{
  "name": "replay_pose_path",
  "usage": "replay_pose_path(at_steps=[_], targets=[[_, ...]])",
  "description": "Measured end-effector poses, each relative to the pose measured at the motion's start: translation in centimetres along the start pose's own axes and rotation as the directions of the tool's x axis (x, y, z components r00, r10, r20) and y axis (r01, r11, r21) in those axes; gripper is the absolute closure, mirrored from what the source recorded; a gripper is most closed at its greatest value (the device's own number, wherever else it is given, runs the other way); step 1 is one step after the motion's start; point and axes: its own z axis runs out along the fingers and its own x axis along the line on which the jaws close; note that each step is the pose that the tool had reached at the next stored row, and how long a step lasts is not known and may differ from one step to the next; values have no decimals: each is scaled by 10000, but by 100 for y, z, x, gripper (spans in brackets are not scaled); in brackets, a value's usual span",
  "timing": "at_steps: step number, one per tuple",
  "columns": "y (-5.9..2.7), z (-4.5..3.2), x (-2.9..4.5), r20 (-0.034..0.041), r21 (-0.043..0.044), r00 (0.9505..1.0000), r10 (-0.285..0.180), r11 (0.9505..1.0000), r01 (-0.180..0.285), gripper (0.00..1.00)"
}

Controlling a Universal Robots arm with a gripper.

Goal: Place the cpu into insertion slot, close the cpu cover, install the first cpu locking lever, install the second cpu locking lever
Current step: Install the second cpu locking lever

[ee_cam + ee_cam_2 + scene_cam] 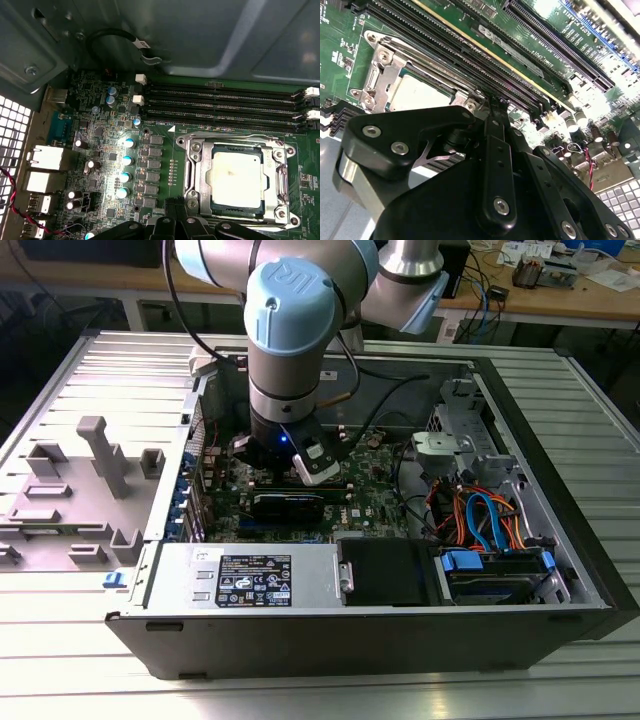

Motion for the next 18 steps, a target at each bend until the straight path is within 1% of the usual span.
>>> replay_pose_path(at_steps=[2, 4, 5, 6, 9, 12, 13, 14, 18], targets=[[1, -2, 0, 0, 14, 10000, 1, 10000, -1, 89], [2, -7, 0, -4, 51, 10000, 3, 10000, -3, 89], [3, -12, 1, -10, 102, 10000, 6, 9999, -6, 89], [3, -14, 1, -18, 187, 10000, 12, 9998, -12, 89], [5, -13, 0, -31, 325, 10000, 18, 9995, -17, 89], [9, -10, 0, -29, 320, 10000, 17, 9995, -16, 89], [9, -10, 2, -26, 290, 10000, 15, 9996, -15, 89], [10, -9, 10, -18, 206, 10000, 13, 9998, -12, 89], [12, -7, 13, -16, 188, 10000, 19, 9998, -19, 89]])
